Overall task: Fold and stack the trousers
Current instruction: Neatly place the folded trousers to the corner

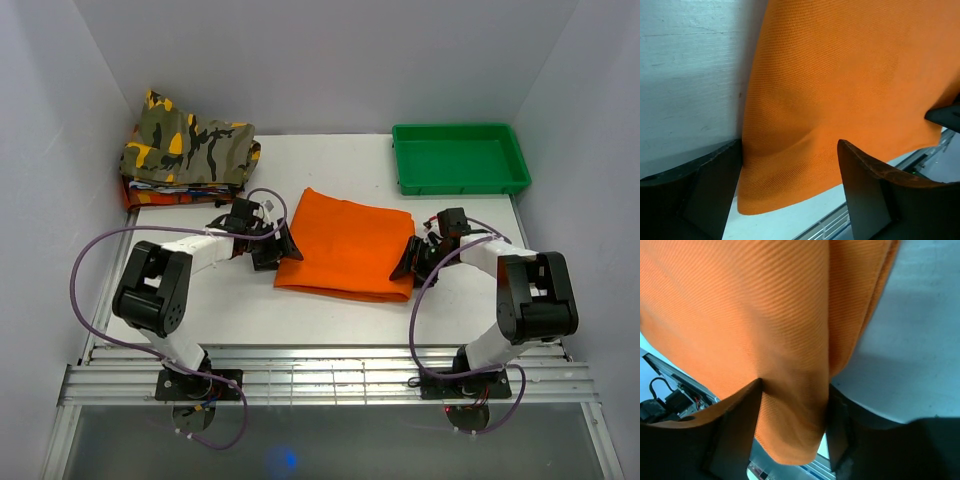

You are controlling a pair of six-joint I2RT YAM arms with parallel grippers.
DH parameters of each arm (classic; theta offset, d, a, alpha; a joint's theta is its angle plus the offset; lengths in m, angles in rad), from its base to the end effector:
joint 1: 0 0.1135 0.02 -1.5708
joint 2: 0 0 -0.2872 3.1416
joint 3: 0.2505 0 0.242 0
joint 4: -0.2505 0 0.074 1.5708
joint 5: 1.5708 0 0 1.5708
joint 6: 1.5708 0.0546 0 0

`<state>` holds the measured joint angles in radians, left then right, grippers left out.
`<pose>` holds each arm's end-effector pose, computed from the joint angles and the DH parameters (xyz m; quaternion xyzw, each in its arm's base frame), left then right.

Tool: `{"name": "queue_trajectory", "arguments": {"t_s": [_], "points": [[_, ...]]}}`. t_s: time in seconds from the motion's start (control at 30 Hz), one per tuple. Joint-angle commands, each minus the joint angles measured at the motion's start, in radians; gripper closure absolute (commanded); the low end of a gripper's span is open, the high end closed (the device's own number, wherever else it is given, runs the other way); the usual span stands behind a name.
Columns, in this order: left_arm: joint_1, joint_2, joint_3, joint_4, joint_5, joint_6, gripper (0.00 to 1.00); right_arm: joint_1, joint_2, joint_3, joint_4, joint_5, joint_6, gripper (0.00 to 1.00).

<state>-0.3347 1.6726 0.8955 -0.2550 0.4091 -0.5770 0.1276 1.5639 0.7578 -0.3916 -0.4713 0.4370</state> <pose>0.2971 -0.1263 0.1711 -0.0604 0.9435 -0.2905 0.1478 0.2630 0.0587 0.1588 0.1044 0.9508 0.2706 0.1093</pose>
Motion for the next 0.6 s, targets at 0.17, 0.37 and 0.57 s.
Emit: {"name": "queue_trajectory", "arguments": {"t_s": [0.17,0.37,0.57], "points": [[-0.012,0.079,-0.012,0.026,0.007,-0.057,0.39,0.029,0.105,-0.006,0.098,0.194,-0.060,0.76],[-0.013,0.039,0.052,0.007,-0.030,0.024,0.86,0.067,0.088,0.052,0.120,0.197,-0.084,0.92],[-0.024,0.010,0.137,-0.075,-0.125,0.134,1.00,0.145,0.030,0.118,0.134,0.249,-0.110,0.92]]}}
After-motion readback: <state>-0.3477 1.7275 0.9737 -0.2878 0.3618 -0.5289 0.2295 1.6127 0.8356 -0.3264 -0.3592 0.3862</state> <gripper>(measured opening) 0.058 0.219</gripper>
